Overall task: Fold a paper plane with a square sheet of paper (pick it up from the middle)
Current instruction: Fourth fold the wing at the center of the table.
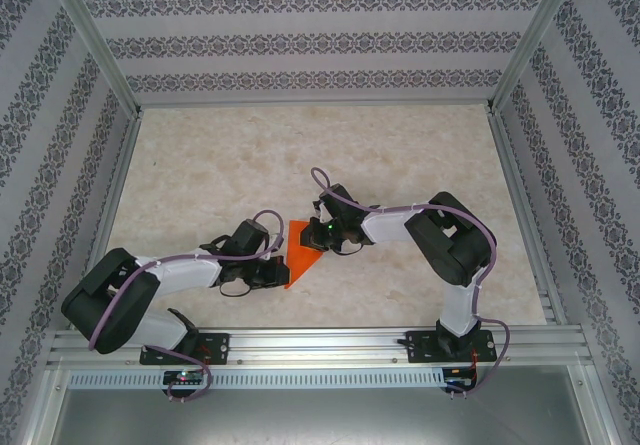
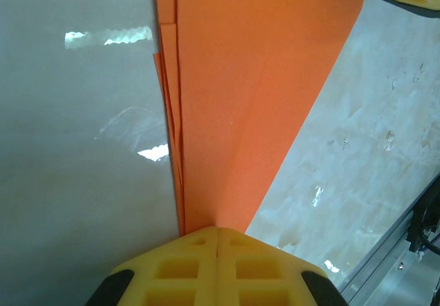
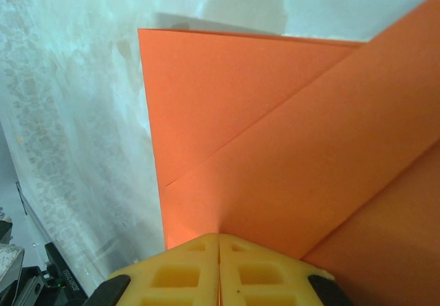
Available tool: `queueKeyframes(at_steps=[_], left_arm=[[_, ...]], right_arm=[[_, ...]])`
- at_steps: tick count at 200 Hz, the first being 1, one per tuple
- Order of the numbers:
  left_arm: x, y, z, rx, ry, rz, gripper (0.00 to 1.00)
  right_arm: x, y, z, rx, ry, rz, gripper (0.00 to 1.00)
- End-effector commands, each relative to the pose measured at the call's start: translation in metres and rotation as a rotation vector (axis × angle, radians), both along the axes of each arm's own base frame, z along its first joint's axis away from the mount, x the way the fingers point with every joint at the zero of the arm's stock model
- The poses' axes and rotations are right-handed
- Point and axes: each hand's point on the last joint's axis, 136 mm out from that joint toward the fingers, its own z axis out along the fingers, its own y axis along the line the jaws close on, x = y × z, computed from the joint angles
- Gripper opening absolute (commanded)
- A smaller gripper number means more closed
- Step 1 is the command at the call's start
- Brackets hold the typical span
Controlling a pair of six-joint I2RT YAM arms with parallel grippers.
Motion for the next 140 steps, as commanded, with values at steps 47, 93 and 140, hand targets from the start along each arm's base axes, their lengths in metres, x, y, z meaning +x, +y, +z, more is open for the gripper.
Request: queueKeyframes(at_steps=[47, 93, 140], left_arm=[[-0.039, 0.037, 0.001, 0.127, 0.1, 0.008, 0.05], [0.006, 0.007, 0.052, -0.011, -0.082, 0.056, 0.07], [0.036, -0.021, 0.046, -0.05, -0.076, 0.049, 0.06]], right_arm=[[-0.011, -0.044, -0.06, -0.239, 0.061, -0.064, 0.08], [-0.008, -0.041, -0.056, -0.233, 0.054, -0.074, 0.09], [-0.007, -0.039, -0.054, -0.222, 0.049, -0.076, 0.1]])
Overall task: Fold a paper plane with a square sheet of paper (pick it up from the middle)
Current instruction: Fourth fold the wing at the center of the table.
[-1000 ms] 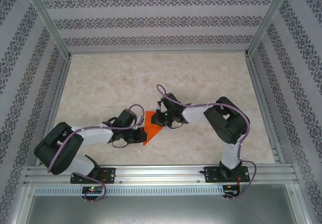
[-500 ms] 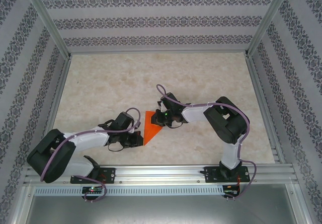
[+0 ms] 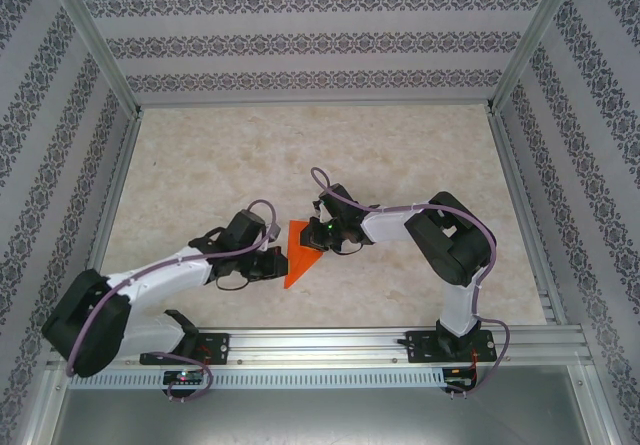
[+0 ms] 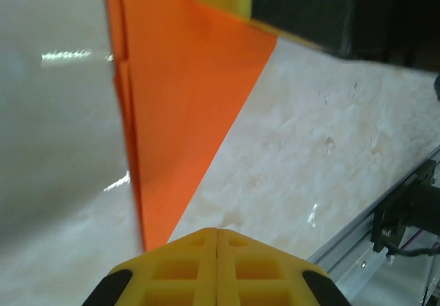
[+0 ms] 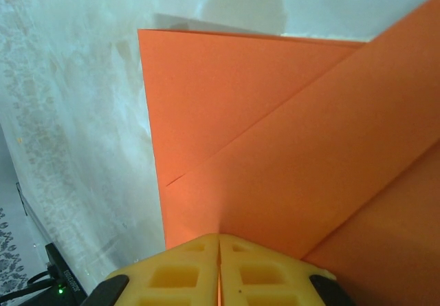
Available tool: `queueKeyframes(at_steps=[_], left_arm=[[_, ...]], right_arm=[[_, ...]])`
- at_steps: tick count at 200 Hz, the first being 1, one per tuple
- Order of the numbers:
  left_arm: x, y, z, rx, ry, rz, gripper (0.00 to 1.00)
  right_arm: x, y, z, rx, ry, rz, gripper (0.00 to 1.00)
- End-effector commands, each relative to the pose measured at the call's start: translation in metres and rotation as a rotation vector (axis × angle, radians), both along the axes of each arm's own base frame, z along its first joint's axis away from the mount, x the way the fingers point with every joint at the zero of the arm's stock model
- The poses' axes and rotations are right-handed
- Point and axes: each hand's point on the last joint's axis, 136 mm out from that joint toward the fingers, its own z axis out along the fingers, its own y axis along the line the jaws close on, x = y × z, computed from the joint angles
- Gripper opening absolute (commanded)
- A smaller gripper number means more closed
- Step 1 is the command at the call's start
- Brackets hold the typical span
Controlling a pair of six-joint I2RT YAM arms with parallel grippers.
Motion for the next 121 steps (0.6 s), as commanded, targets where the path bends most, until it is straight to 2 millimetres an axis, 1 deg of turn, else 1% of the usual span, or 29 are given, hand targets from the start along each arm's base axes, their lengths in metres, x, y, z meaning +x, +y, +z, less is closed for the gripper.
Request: queueKeyframes(at_steps=[1, 13, 20, 44, 66, 74, 92, 110, 121], left_arm=[[0.02, -0.018, 0.002, -0.043, -0.025, 0.002, 0.06], [0.019, -0.02, -0.006, -0.037, -0.004, -0.009, 0.06], [0.017, -0.019, -0.014, -0.019, 0.015, -0.014, 0.05], [0.001, -0.007, -0.042, 0.055, 0.093, -0.036, 0.02], [-0.013, 0.007, -0.059, 0.101, 0.13, -0.03, 0.0], [-0.016, 0.011, -0.063, 0.116, 0.135, -0.026, 0.0], [-0.02, 0.018, -0.066, 0.136, 0.125, -0.021, 0.0], [-0.019, 0.02, -0.066, 0.147, 0.12, -0.021, 0.0], [-0.018, 0.019, -0.066, 0.146, 0.114, -0.021, 0.0]], right_arm=[[-0.007, -0.039, -0.054, -0.221, 0.046, -0.073, 0.1], [-0.007, -0.039, -0.052, -0.22, 0.044, -0.072, 0.1], [-0.007, -0.038, -0.052, -0.218, 0.043, -0.07, 0.1], [-0.004, -0.035, -0.046, -0.194, 0.034, -0.075, 0.11], [0.001, -0.026, -0.03, -0.148, 0.009, -0.07, 0.12], [0.003, -0.023, -0.023, -0.135, -0.004, -0.066, 0.12], [0.007, -0.011, 0.002, -0.05, -0.044, -0.046, 0.12], [0.003, -0.004, 0.02, -0.004, -0.071, -0.03, 0.11], [-0.002, -0.001, 0.026, 0.007, -0.081, -0.014, 0.11]])
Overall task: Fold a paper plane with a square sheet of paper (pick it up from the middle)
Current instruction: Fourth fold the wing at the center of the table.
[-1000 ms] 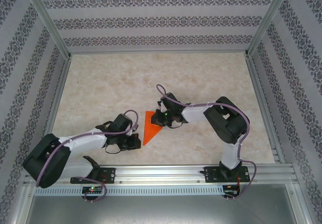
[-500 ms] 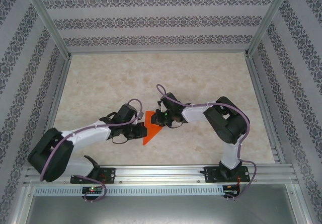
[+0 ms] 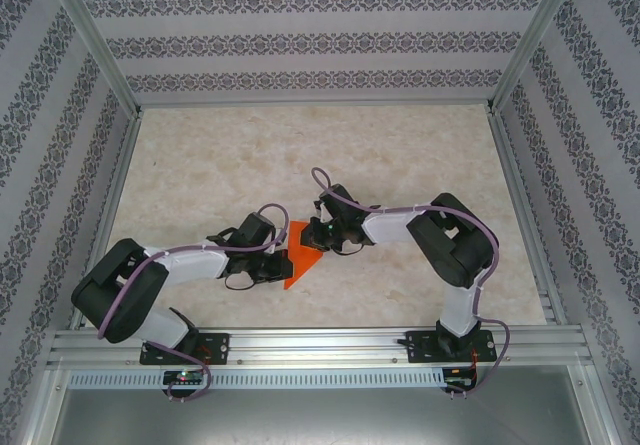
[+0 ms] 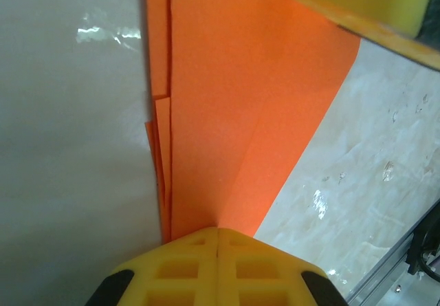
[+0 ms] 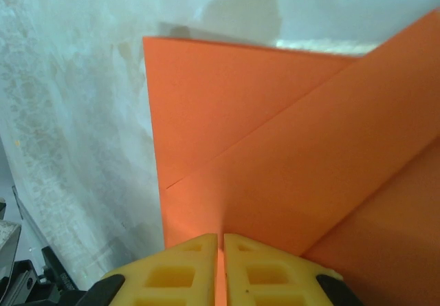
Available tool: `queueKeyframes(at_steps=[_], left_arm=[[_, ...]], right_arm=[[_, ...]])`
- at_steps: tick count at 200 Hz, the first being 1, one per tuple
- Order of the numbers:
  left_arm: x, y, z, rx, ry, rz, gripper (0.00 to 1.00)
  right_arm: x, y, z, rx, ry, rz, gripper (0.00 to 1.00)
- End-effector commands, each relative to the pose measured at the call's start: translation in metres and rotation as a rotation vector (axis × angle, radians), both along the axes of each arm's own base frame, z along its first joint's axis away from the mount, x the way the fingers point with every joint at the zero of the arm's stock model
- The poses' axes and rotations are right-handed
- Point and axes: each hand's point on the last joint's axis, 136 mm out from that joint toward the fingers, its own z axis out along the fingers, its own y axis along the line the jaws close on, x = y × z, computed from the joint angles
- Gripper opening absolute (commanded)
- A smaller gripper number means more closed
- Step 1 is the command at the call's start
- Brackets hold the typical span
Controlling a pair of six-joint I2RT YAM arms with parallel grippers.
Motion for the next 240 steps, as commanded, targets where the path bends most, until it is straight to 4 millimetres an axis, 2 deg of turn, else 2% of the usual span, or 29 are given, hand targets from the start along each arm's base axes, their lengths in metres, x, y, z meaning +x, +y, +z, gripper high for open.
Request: queueKeyframes(at_steps=[1, 30, 85, 129, 150, 166, 211, 240], left_arm=[[-0.018, 0.022, -0.023, 0.107, 0.052, -0.003, 0.0], [-0.015, 0.02, -0.021, 0.106, 0.043, -0.005, 0.0], [-0.014, 0.02, -0.022, 0.111, 0.044, -0.013, 0.0], [-0.016, 0.022, -0.024, 0.121, 0.053, -0.013, 0.0], [-0.022, 0.024, -0.027, 0.128, 0.066, -0.03, 0.0], [-0.027, 0.032, -0.032, 0.16, 0.077, -0.035, 0.0], [-0.043, 0.044, -0.044, 0.194, 0.115, -0.043, 0.0], [-0.046, 0.047, -0.046, 0.198, 0.12, -0.048, 0.0]], right_arm=[[-0.002, 0.001, 0.018, 0.01, -0.059, -0.002, 0.11], [-0.015, 0.011, 0.018, 0.019, -0.052, 0.035, 0.08], [-0.041, 0.026, -0.007, -0.032, -0.002, 0.08, 0.05], [-0.047, 0.013, -0.023, -0.113, 0.002, 0.06, 0.05], [-0.04, -0.005, -0.037, -0.235, -0.016, 0.042, 0.06], [-0.031, -0.013, -0.043, -0.251, -0.024, 0.02, 0.06], [0.012, -0.026, -0.032, -0.178, -0.062, -0.083, 0.07], [0.038, -0.036, -0.027, -0.177, -0.083, -0.116, 0.08]])
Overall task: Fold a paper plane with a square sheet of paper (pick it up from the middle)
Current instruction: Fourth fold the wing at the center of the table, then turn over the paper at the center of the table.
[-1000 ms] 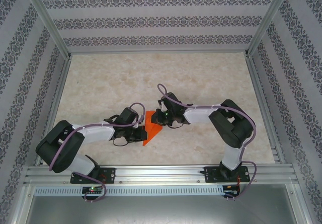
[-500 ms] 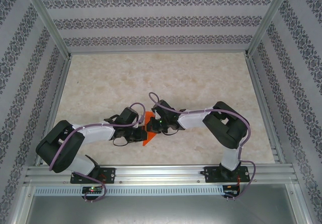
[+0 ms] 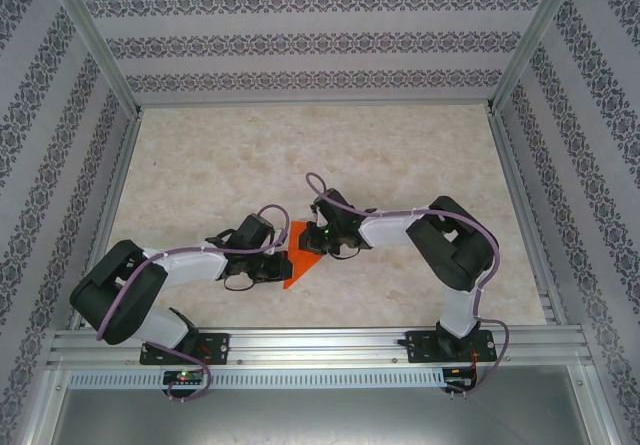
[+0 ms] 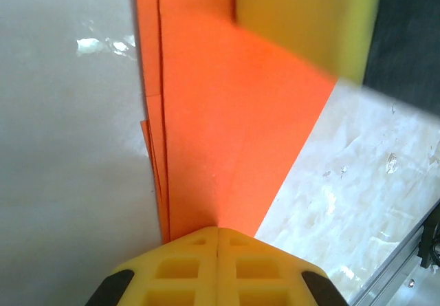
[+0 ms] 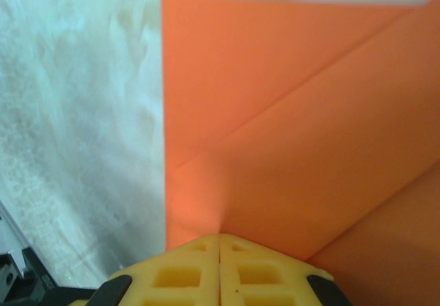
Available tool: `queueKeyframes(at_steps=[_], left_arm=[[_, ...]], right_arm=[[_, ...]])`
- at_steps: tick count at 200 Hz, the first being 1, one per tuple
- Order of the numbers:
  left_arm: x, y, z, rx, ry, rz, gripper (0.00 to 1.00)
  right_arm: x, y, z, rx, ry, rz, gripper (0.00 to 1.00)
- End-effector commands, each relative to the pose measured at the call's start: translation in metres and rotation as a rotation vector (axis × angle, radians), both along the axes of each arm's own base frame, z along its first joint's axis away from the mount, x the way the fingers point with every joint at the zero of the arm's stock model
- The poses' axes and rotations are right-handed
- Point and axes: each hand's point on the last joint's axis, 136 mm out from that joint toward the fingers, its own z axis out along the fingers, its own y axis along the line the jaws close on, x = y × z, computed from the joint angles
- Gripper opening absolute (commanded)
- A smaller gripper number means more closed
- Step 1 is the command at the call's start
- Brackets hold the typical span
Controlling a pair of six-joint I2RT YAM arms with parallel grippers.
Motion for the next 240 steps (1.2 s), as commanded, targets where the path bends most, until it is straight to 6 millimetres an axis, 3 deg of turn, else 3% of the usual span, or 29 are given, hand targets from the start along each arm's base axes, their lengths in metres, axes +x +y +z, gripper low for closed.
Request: queueKeyframes(at_steps=[1, 75, 99, 114, 147, 175, 191, 213, 240], left_arm=[[-0.045, 0.045, -0.044, 0.203, 0.159, -0.007, 0.0], [-0.047, 0.046, -0.042, 0.193, 0.145, -0.013, 0.0], [-0.044, 0.041, -0.038, 0.167, 0.135, -0.022, 0.0], [-0.038, 0.034, -0.03, 0.137, 0.112, -0.027, 0.0], [-0.015, 0.007, 0.011, 0.029, 0.04, -0.037, 0.01], [0.01, -0.006, 0.064, -0.029, -0.082, -0.022, 0.11], [0.021, 0.001, 0.084, 0.018, -0.153, -0.001, 0.15], [0.035, 0.021, 0.083, 0.126, -0.197, 0.061, 0.19], [0.044, 0.017, 0.067, 0.158, -0.149, 0.042, 0.18]], right_arm=[[0.042, -0.038, -0.022, -0.13, -0.065, -0.119, 0.08], [0.097, -0.07, -0.011, -0.089, -0.094, -0.19, 0.09], [0.109, -0.074, 0.011, -0.063, -0.12, -0.179, 0.11], [0.112, -0.075, 0.039, -0.048, -0.164, -0.166, 0.13], [0.092, -0.078, 0.079, -0.025, -0.211, -0.166, 0.25], [0.058, -0.08, 0.079, -0.013, -0.185, -0.177, 0.38], [0.039, -0.076, 0.079, 0.004, -0.17, -0.185, 0.43], [0.017, -0.071, 0.072, -0.008, -0.148, -0.183, 0.51], [-0.001, -0.058, 0.059, 0.025, -0.097, -0.187, 0.56]])
